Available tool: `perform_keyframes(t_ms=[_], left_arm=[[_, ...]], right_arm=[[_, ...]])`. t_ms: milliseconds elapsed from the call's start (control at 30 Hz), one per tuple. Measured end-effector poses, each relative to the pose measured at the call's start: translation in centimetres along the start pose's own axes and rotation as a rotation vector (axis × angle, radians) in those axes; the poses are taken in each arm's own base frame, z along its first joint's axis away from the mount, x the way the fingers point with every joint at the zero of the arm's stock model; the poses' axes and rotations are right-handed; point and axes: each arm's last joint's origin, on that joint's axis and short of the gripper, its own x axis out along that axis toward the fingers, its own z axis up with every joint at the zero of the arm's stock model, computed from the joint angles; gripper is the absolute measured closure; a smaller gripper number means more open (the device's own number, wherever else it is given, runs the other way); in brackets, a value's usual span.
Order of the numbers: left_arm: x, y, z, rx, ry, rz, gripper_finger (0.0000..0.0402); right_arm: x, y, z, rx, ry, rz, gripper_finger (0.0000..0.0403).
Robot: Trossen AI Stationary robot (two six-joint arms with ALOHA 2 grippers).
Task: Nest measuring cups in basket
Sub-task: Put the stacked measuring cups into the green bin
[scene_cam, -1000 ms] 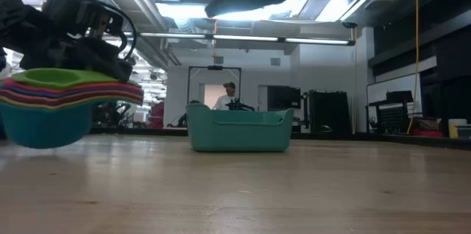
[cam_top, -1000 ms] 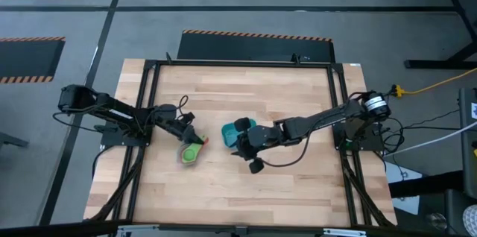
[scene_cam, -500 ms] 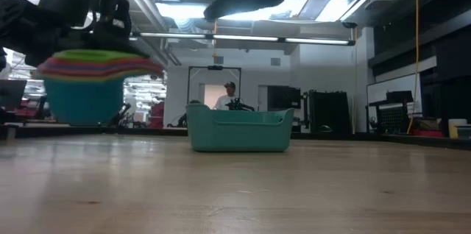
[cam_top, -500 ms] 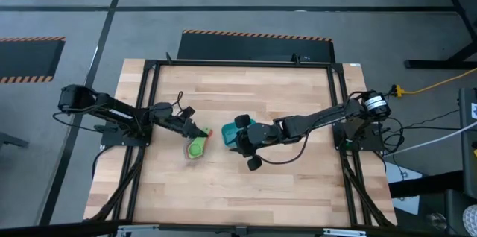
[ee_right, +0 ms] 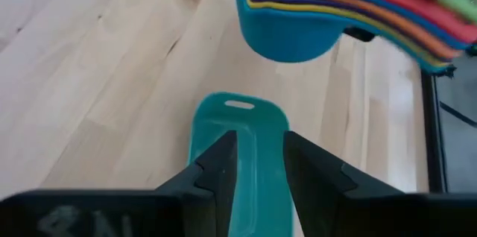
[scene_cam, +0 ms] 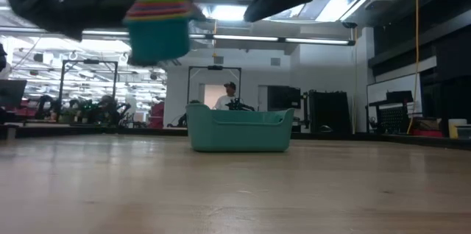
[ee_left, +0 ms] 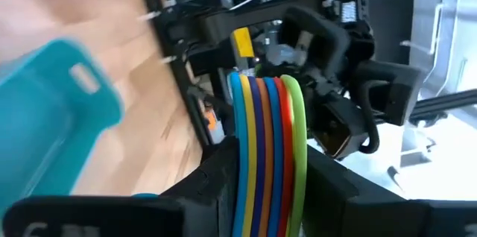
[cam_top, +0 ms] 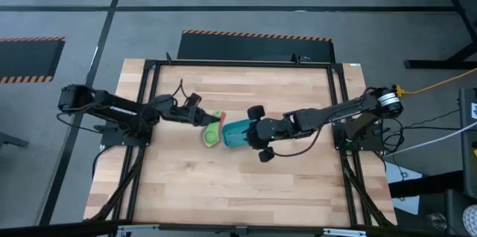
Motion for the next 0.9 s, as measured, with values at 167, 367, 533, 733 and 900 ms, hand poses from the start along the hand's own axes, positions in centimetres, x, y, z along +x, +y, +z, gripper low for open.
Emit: perform_keyframes(t_ms=[167, 367, 533, 733, 900], left_arm=[[2.6, -2.4, 1.1, 0.103, 0.004, 0.035, 0.0294], [6.0, -3.0, 2.0, 0.170, -0.007, 0.066, 0.0294], [8.3, -0.7, 2.0, 0.168, -0.006, 0.121, 0.0294], [9.5, 1.1, 2.6, 0.161, -0.089, -0.004, 0.0294], [9.9, 2.9, 3.2, 0.142, -0.126, -0.013, 0.0301]], right_arm=[[-0.8, -0.3, 0.0, 0.002, 0.004, -0.003, 0.0288], [-1.3, 0.0, -1.1, -0.024, 0.109, 0.034, 0.0288], [-2.3, -0.2, -1.8, -0.036, 0.180, 0.020, 0.0288], [-4.9, -0.7, -2.3, -0.037, 0.217, 0.017, 0.0288], [-6.6, -1.1, -2.4, -0.007, 0.196, 0.008, 0.0288]])
